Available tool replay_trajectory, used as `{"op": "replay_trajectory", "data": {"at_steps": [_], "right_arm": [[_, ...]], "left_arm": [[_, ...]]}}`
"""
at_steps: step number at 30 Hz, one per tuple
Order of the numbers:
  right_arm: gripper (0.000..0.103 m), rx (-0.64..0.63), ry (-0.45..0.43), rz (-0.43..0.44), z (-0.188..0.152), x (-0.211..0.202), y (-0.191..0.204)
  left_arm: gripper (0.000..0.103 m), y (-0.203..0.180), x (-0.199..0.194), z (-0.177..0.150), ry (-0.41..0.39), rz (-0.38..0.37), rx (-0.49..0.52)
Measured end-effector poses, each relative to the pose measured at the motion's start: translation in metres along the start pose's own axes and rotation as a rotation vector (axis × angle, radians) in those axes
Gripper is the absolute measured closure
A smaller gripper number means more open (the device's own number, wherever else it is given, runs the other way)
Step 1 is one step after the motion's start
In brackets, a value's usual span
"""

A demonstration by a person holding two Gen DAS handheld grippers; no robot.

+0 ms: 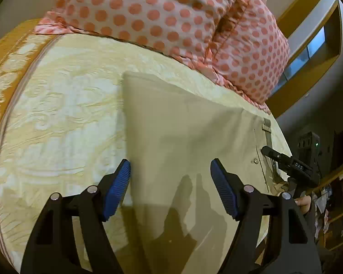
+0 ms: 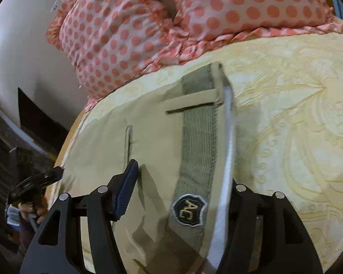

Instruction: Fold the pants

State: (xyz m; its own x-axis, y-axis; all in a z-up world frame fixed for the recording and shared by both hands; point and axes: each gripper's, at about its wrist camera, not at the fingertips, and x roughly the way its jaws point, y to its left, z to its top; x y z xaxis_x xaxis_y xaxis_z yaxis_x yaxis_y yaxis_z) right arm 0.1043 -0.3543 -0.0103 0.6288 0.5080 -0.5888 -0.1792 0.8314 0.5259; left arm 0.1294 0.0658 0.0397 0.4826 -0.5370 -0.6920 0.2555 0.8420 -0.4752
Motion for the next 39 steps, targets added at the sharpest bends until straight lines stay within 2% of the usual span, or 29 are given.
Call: {"op": "replay_trajectory", "data": {"at_steps": [3,6,8,10,11,13,14,15,17,21,25,27,28,29,30,31,32,33,34,36,37,38,39], "right_arm": [[0.040,-0.062,0.014,-0.007,-0.003,0.001,0.007],[0.044,-0.042,0.015,0.011,0.000,0.005,0.004],[0.067,-0.059,0.026,0.039,0.000,0.005,0.004],[0.076,-0.046,0.043,0.103,-0.001,0.005,0.001],[0.079,-0.044,0.042,0.121,-0.001,0.003,-0.001],[0.082,-0.047,0.034,0.143,-0.001,0.002,-0.002],[0.083,-0.044,0.027,0.159,0.001,0.001,-0.003],[0.084,-0.039,0.021,0.171,0.001,0.001,-0.002],[0.086,-0.033,0.006,0.194,0.007,0.000,0.001],[0.087,-0.062,-0.026,0.182,0.028,-0.001,0.013],[0.087,-0.067,-0.101,0.112,0.060,0.006,0.017],[0.079,-0.077,-0.114,0.004,0.072,0.020,0.017],[0.068,-0.090,-0.099,-0.069,0.074,0.025,0.017],[0.062,-0.107,-0.081,-0.204,0.074,0.028,0.018],[0.061,-0.120,-0.092,-0.257,0.071,0.023,0.018],[0.055,-0.129,-0.119,-0.275,0.068,0.016,0.018],[0.042,-0.137,-0.174,-0.268,0.062,0.002,0.018],[0.036,-0.144,-0.218,-0.231,0.056,-0.011,0.020],[0.031,-0.154,-0.235,-0.170,0.050,-0.020,0.024],[0.031,-0.176,-0.195,-0.080,0.043,-0.019,0.032],[0.028,-0.187,-0.162,-0.051,0.039,-0.015,0.038],[0.018,-0.199,-0.111,-0.039,0.035,-0.005,0.042],[0.013,-0.205,-0.053,-0.063,0.032,0.008,0.043]], "left_arm": [[0.026,-0.005,0.010,0.004,0.015,0.020,0.020],[0.026,-0.006,0.018,0.010,0.033,0.020,0.010],[0.028,-0.006,0.022,0.014,0.040,0.002,-0.003],[0.034,-0.004,0.026,0.018,0.049,-0.005,-0.021],[0.041,-0.001,0.027,0.019,0.050,-0.005,-0.031],[0.061,0.007,0.026,0.019,0.052,-0.001,-0.056],[0.084,0.011,0.026,0.019,0.057,-0.006,-0.067],[0.093,0.014,0.025,0.019,0.056,-0.019,-0.074],[0.096,0.016,0.023,0.021,0.049,-0.031,-0.078],[0.097,-0.002,0.019,0.040,-0.007,0.027,0.011],[0.097,-0.012,0.025,0.079,-0.123,0.075,0.027],[0.094,-0.012,0.038,0.092,-0.114,0.134,0.023],[0.093,-0.010,0.042,0.095,-0.097,0.199,0.015],[0.089,-0.008,0.041,0.095,-0.095,0.244,0.012],[0.085,-0.008,0.034,0.092,-0.113,0.266,0.021],[0.082,-0.010,0.021,0.086,-0.167,0.297,0.048],[0.074,-0.012,0.011,0.081,-0.198,0.304,0.064],[0.068,-0.015,-0.001,0.073,-0.226,0.266,0.067],[0.068,-0.018,-0.007,0.069,-0.231,0.214,0.065],[0.062,-0.030,-0.009,0.058,-0.198,0.074,0.075],[0.060,-0.035,-0.004,0.055,-0.174,0.052,0.091],[0.053,-0.041,0.007,0.052,-0.134,0.052,0.109],[0.052,-0.045,0.020,0.049,-0.096,0.072,0.119]]}}
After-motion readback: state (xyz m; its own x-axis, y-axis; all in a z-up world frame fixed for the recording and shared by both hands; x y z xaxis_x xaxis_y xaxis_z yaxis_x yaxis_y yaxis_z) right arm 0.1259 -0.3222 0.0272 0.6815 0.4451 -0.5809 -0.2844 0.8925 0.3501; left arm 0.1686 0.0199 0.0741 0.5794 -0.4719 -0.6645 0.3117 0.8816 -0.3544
